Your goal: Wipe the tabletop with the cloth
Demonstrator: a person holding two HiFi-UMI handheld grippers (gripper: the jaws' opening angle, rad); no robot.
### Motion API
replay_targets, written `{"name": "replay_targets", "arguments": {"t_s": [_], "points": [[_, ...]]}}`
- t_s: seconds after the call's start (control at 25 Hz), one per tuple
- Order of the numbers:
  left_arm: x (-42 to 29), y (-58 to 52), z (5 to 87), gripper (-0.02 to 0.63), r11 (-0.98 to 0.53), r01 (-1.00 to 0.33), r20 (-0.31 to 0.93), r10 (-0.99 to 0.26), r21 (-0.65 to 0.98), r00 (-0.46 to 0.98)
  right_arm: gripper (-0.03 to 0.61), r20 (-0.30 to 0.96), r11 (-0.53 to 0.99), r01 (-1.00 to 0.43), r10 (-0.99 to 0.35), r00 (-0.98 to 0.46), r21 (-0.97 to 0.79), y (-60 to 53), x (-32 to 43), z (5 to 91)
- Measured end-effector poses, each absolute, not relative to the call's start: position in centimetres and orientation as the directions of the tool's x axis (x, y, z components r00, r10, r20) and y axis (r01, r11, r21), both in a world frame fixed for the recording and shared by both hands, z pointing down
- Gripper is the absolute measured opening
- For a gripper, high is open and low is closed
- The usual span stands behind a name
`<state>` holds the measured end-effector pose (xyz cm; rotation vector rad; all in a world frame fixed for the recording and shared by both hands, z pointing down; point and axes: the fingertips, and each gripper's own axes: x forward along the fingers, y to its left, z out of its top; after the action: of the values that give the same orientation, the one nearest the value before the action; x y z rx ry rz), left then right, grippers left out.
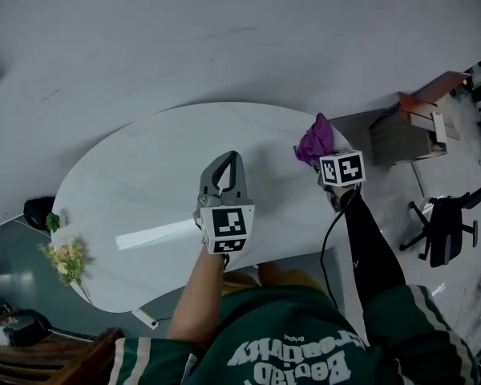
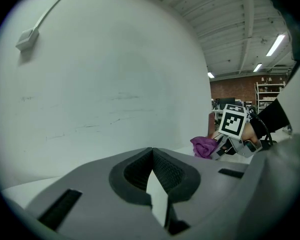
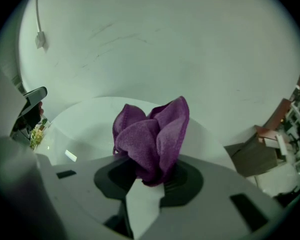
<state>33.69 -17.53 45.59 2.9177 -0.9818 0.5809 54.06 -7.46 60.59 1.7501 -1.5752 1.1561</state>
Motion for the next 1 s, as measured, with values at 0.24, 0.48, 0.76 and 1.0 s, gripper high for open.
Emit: {"name": "replay_targets", "arguments": {"t_s": [0.24, 0.48, 0.76, 1.0], "points": [[34.1, -16.4, 45.3, 0.002, -0.8, -0.585, 0.353, -0.589, -0.133, 0.727, 0.126, 0.86, -0.27, -0.956, -0.508, 0.044, -0.11, -3.4, 60.6, 60.4], [32.8, -15.3, 44.7, 0.002, -0.793, -0.584, 0.369, -0.603, -0.175, 0.708, 0.126, 0.857, -0.321, -0.943, -0.507, 0.092, -0.089, -1.3, 63.8, 60.1], [27.7, -16.0, 44.8, 0.002, -0.742, -0.647, 0.384, -0.656, -0.172, 0.65, 0.124, 0.759, -0.15, -0.967, -0.648, -0.06, -0.204, -6.5, 54.6, 56.1], [18.6, -17.8, 43.3, 0.002, -0.667, -0.722, 0.364, -0.729, -0.187, 0.579, 0.124, 0.694, 0.071, -0.955, -0.672, -0.259, -0.287, -13.0, 38.4, 53.7]]}}
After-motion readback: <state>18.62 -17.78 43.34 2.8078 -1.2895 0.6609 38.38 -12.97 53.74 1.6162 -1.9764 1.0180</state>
